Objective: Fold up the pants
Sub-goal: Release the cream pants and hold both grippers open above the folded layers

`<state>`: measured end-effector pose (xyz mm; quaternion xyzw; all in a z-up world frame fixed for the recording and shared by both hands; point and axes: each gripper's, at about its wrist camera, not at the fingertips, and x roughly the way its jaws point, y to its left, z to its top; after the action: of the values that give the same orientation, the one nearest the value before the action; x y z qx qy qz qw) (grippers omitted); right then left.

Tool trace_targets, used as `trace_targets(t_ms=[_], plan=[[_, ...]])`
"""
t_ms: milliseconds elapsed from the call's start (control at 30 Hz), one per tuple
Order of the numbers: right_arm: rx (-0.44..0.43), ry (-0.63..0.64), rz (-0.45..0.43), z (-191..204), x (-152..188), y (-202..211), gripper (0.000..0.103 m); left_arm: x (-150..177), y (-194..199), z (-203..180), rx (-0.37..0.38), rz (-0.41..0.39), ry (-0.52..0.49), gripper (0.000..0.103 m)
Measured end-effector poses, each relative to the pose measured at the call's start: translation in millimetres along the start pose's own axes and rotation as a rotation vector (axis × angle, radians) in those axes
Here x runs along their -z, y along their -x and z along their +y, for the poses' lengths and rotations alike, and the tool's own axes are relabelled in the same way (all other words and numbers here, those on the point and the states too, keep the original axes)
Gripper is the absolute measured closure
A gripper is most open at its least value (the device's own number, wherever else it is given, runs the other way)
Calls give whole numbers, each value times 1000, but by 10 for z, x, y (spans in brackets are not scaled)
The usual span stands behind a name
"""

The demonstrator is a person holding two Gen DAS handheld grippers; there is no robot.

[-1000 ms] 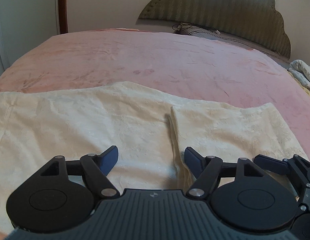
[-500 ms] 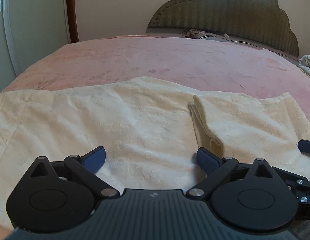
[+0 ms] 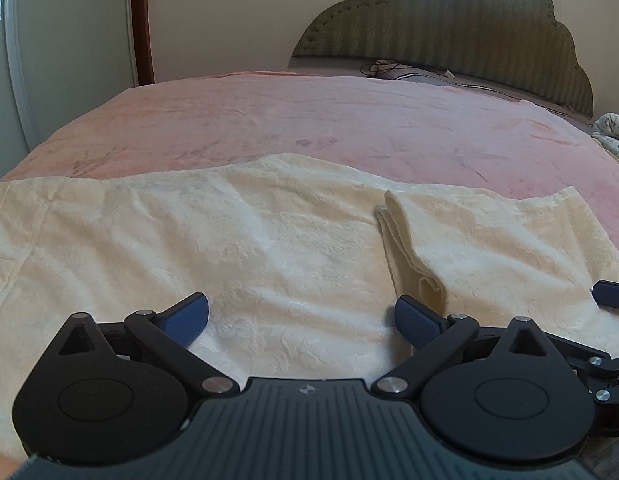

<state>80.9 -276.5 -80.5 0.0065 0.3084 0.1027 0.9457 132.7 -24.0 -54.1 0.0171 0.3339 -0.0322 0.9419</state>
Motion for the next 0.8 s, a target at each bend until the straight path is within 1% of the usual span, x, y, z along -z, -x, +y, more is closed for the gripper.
trace_targets(t_ms=[533, 667, 733, 767, 800], plan=[[6, 4, 1, 0, -8, 6, 0, -1, 0, 2, -2, -1, 0, 2], [55, 45, 19, 20, -149, 4, 0, -2, -2, 5, -2, -1, -1, 2], [78, 71, 2, -1, -255, -25, 0, -2, -5, 5, -2, -1, -1, 2], [97, 79, 13, -27, -302, -74, 0, -2, -5, 6, -2, -1, -1, 2], [117, 82, 44, -64, -337, -162, 0, -2, -6, 5, -2, -1, -1, 2]])
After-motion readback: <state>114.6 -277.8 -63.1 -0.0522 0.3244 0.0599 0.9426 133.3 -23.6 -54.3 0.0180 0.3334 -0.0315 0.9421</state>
